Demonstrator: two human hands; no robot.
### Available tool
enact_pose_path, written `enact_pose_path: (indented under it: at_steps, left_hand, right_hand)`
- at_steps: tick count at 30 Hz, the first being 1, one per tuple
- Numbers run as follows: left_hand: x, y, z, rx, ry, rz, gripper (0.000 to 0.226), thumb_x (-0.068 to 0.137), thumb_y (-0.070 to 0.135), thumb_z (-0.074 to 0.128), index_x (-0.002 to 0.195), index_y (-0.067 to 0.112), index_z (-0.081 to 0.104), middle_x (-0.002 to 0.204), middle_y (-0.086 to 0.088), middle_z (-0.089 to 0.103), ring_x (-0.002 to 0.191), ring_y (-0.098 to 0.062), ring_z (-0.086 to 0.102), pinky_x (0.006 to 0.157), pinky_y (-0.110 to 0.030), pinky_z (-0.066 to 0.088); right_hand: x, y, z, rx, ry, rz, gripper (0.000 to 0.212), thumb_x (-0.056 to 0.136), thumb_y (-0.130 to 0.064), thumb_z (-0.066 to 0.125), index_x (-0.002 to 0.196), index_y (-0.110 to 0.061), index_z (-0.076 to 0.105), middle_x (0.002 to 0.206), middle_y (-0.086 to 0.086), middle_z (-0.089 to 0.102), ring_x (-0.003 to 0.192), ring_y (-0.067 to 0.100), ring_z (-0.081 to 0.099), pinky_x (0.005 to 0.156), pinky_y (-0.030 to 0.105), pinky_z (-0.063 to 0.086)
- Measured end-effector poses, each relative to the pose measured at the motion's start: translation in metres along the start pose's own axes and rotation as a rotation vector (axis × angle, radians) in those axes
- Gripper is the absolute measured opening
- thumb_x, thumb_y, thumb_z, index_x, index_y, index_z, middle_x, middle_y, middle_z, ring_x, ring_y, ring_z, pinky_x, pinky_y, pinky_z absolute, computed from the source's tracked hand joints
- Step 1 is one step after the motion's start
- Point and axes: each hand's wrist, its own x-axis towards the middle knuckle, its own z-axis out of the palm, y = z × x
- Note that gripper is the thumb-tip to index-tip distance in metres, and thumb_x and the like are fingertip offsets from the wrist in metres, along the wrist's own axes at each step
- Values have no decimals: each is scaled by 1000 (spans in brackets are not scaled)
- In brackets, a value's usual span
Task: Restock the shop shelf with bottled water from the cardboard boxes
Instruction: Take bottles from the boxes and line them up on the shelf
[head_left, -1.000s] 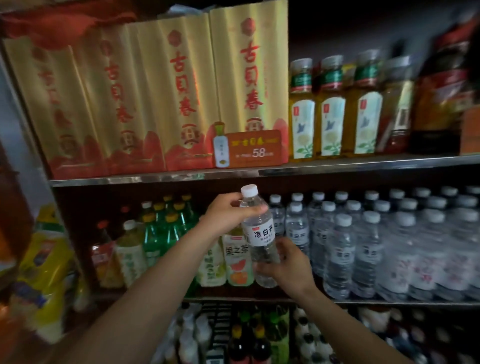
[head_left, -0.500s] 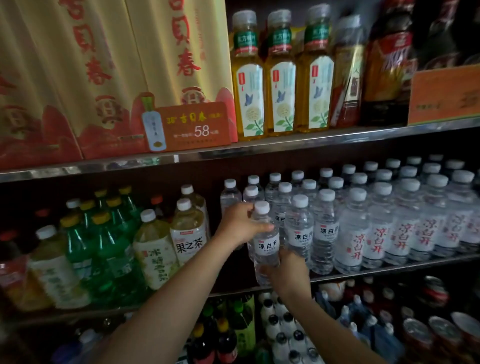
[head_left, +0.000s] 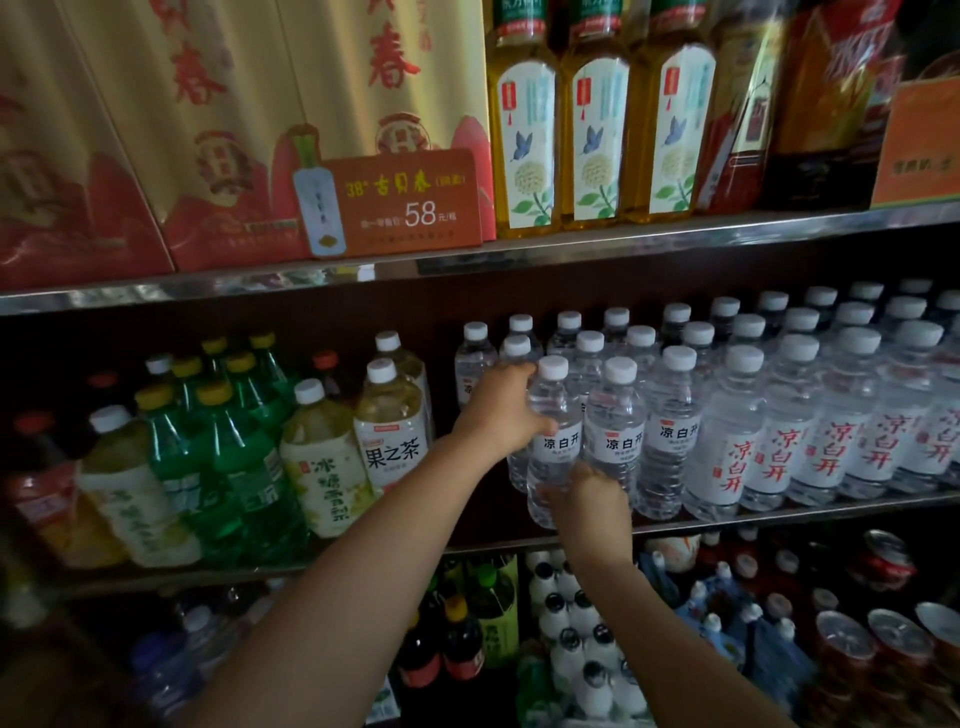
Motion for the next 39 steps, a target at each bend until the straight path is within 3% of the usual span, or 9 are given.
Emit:
enact_pose_path:
  at_steps: [2,4,9,13,20,24,27,33,39]
  left_hand:
    - [-5,-2,1,-21,38,-9,42,66,22,84,104,16,67,103,2,70,96,-14,65,89,-39,53]
    - [-11,-3,-4,1,57,-27,52,71,26,81,118,17,63,114,0,67,106,-16,63,94,-33,50]
    - [-30,-13,-36,50,60,-126,56,84,37,68,133,17,49,126,-1,60,113,-20,59,92,-32,49]
    - [-62,-32,-71,71,110,-182,42,87,36,65,123,16,59,122,1,63,111,-16,60,93,-30,49]
    - [-151,-83,-153,128,227,-404,46,88,39,62,128,18,54,118,2,64,96,-14,61,75,-22,46]
    - [-241,-114,-201,226,345,-555,42,82,44,64,116,18,62,107,-1,69,98,-19,65,86,-33,52]
    - [-332,-133,-228,339,379,-709,44,75,50,55,105,19,65,103,-7,71,98,-26,65,84,-39,52]
    - [-529,-151,-237,428,445,-1123,45,82,50,58,114,18,63,113,-9,68,106,-27,63,87,-38,51]
    - [-698,-126,-216,339,620,-1457,37,82,41,64,114,22,63,111,-5,68,106,-24,63,86,-34,51]
  right_hand:
    - [-2,1,2,-26,22,-17,25,86,-23,67,98,-3,58,89,12,67,82,30,66,64,31,45]
    - [-5,2,4,-97,68,-64,17,88,-15,64,98,-5,55,82,11,67,74,31,67,59,35,49]
    - [-11,-14,-5,-106,91,-201,19,88,-26,62,92,-9,56,76,9,67,67,32,66,53,31,42]
    - [-20,-45,-14,-116,49,-322,20,85,-33,65,90,-13,61,79,5,69,71,28,67,55,30,47]
    - [-39,-164,-14,-91,-403,-564,24,85,-43,63,98,-23,62,94,-1,69,87,20,63,74,35,55]
    - [-90,-240,8,-114,-545,-802,24,82,-43,66,96,-24,63,97,1,69,94,20,64,77,34,55]
    - [-152,-287,29,-95,-642,-959,30,80,-46,67,101,-24,66,103,2,69,99,22,64,81,35,54]
    - [-306,-349,59,-49,-857,-1335,31,78,-48,66,90,-20,70,100,6,69,96,26,64,76,32,50]
    - [-458,-368,78,-57,-1166,-1494,44,82,-45,67,118,-19,62,120,4,61,112,27,58,87,35,51]
